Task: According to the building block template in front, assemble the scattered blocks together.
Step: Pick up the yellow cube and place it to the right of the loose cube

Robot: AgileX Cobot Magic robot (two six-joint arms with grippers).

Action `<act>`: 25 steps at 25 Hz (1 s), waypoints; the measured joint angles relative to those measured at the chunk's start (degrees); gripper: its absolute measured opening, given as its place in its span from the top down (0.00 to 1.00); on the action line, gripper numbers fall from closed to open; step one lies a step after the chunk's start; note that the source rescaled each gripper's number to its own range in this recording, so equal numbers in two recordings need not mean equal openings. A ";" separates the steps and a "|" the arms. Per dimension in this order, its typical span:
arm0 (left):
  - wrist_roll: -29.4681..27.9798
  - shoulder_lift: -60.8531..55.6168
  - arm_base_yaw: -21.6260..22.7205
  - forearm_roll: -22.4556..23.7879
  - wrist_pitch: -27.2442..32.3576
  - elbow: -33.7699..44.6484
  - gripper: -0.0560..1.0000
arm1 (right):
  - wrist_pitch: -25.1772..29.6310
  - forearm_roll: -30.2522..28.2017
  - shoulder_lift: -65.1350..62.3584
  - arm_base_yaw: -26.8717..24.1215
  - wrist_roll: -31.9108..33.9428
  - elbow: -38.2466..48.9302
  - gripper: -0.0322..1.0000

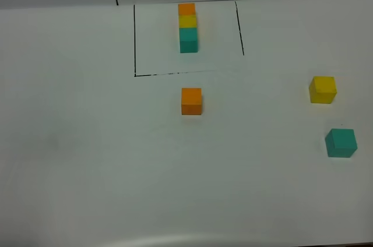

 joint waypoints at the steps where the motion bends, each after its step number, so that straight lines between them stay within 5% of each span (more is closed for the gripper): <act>1: 0.00 0.00 0.00 0.00 0.00 0.00 0.62 | 0.00 0.00 1.10 0.00 0.00 0.04 0.24; 14: 0.10 0.00 0.00 0.00 0.00 0.00 0.62 | -0.15 0.46 21.51 0.00 -0.21 -4.37 0.24; 25: 0.10 0.00 0.00 0.00 0.00 0.00 0.62 | -9.72 0.46 55.81 0.00 -4.42 -17.61 0.24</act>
